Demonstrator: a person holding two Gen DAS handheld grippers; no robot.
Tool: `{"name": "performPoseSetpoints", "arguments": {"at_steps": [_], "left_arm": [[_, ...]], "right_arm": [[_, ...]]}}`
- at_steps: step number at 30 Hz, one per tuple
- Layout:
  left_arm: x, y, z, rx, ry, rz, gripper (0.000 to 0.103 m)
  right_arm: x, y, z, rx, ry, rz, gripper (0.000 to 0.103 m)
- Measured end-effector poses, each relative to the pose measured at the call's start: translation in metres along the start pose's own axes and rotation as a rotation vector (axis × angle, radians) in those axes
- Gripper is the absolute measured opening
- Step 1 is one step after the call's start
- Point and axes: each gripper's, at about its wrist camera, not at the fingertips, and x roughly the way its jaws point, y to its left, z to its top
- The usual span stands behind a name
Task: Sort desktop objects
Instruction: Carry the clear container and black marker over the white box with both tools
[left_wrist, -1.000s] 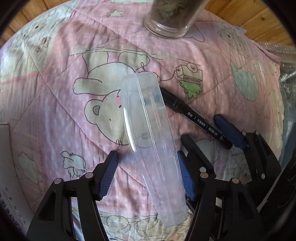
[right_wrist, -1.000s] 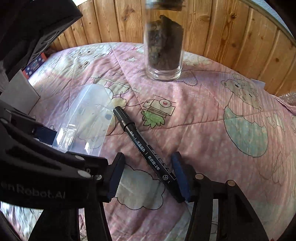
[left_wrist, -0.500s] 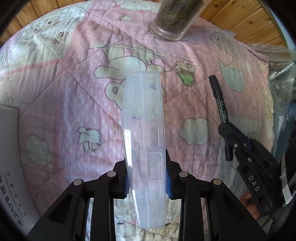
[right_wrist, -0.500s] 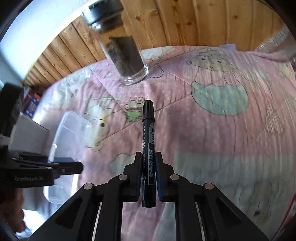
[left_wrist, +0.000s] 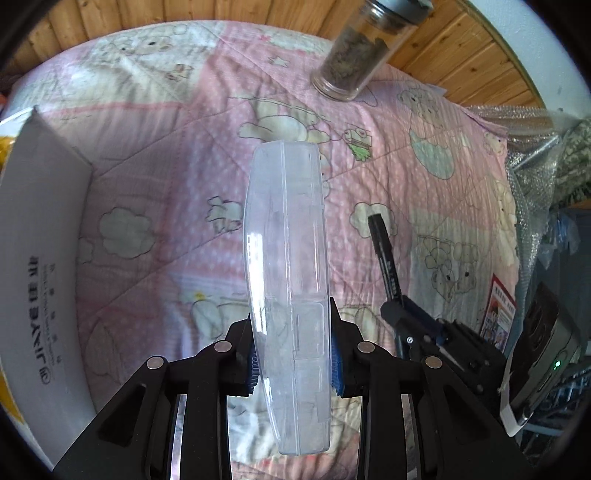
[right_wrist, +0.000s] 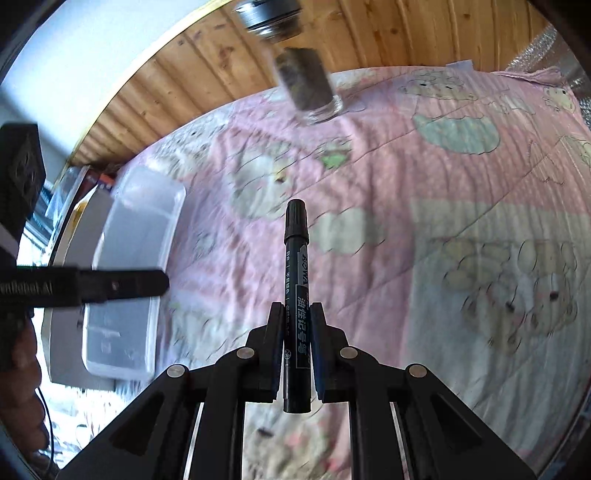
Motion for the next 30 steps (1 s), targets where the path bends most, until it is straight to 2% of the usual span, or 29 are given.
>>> {"name": "performPoseSetpoints", "arguments": {"at_steps": [15, 21, 22, 30], "left_arm": [[-0.071, 0.063, -0.049, -0.102, -0.109, -0.032, 0.03], [-0.087, 0.084, -0.063, -0.148, -0.139, -0.043, 0.03], [-0.089, 0.088, -0.065, -0.089, -0.121, -0.046, 0.03], [-0.1, 0.119, -0.08, -0.151, -0.139, -0.059, 0.03]], "right_arm": [[-0.024, 0.089, -0.024, -0.188, -0.015, 0.039, 0.015], [-0.033, 0.124, -0.033, -0.266, -0.024, 0.057, 0.015], [-0.034, 0.129, -0.035, -0.276, -0.03, 0.06, 0.015], [-0.036, 0.166, -0.045, -0.347, -0.031, 0.09, 0.015]]}}
